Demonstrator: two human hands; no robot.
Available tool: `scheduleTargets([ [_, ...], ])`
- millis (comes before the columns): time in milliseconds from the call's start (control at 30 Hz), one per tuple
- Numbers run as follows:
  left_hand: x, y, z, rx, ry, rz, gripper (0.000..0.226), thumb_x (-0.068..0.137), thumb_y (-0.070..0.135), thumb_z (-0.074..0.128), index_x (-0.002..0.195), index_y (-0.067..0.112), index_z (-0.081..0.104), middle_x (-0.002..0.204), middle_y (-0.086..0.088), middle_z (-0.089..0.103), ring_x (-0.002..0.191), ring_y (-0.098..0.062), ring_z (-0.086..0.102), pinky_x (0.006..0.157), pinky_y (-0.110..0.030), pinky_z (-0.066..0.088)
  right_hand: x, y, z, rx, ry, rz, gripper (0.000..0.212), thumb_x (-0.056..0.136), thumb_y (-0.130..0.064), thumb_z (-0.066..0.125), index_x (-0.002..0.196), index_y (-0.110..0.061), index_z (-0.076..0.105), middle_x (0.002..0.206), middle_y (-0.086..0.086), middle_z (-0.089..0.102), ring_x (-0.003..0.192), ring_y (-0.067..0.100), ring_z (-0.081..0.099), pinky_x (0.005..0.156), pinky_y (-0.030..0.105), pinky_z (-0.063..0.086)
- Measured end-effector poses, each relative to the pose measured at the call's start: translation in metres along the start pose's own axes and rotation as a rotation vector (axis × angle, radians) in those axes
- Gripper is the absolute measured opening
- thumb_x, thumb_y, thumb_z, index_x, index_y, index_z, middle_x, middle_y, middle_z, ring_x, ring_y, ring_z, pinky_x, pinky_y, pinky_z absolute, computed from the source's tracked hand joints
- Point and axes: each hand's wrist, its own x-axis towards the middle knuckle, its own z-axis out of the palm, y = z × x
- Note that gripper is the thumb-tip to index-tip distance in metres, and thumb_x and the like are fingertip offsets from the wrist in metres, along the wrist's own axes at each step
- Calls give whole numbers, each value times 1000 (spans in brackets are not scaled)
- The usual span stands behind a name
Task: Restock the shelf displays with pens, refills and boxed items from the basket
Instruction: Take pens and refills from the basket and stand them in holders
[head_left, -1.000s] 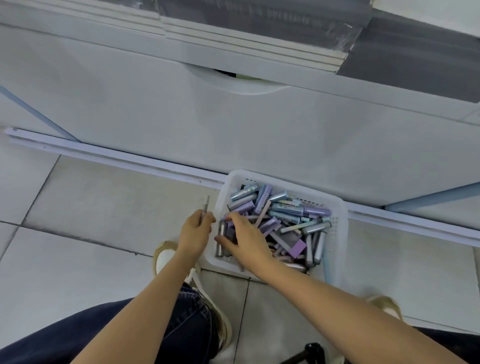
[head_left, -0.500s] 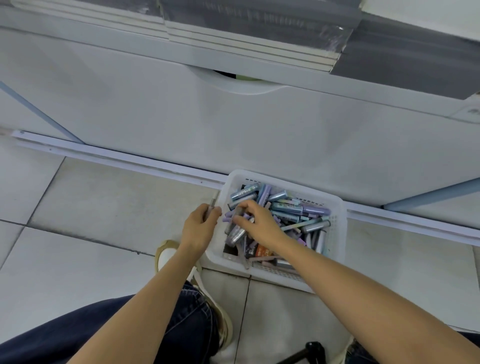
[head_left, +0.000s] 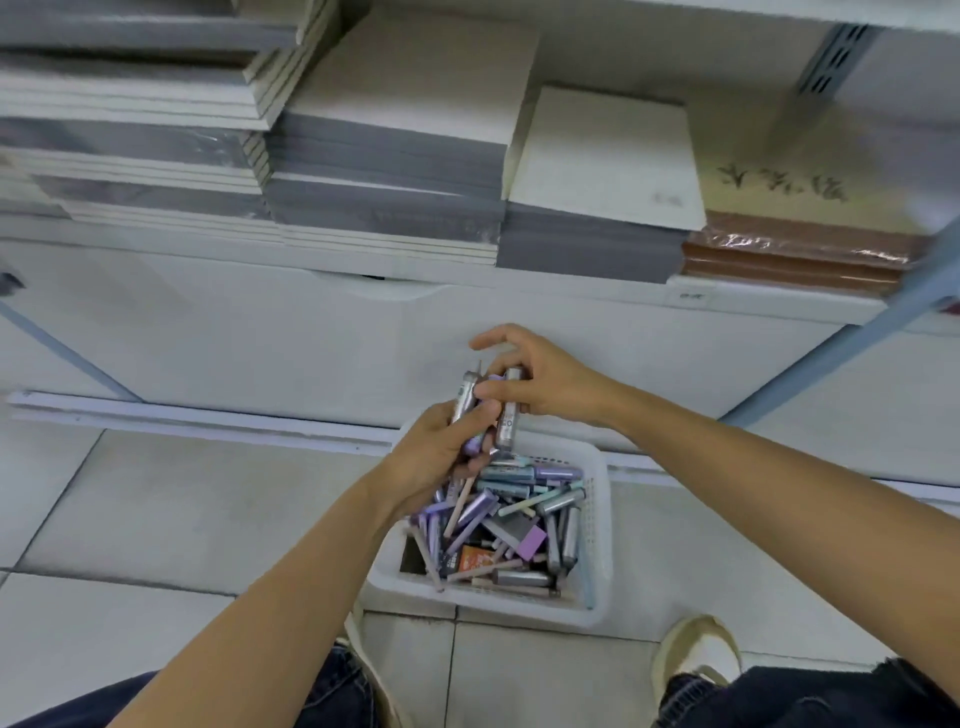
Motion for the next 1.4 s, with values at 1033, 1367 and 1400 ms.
scheduleTargets([
  [1033,-36,266,210,311,4,839,24,90,34,67,73,19,59,57,1,50,45,-10,42,44,-17,39,-201,-220,-186,-158,796,-675,29,95,-14,61,122,-13,53,94,11,67,86,21,71,82,30,56],
  [1367,5,293,216,333,146,803,29,92,31,65,91,2,63,54,4,56,44,-8,47,44,-17,42,-167,-200,-230,-263,983,-445,26,90,-26,66,113,-28,54,88,9,68,81,19,69,64,14,47],
  [1400,7,295,215,335,152,794,31,93,31,64,93,0,63,56,2,56,43,-8,47,43,-16,41,-169,-199,-230,-270,961,-457,27,90,-27,66,113,-28,54,86,7,67,81,19,69,64,13,47],
])
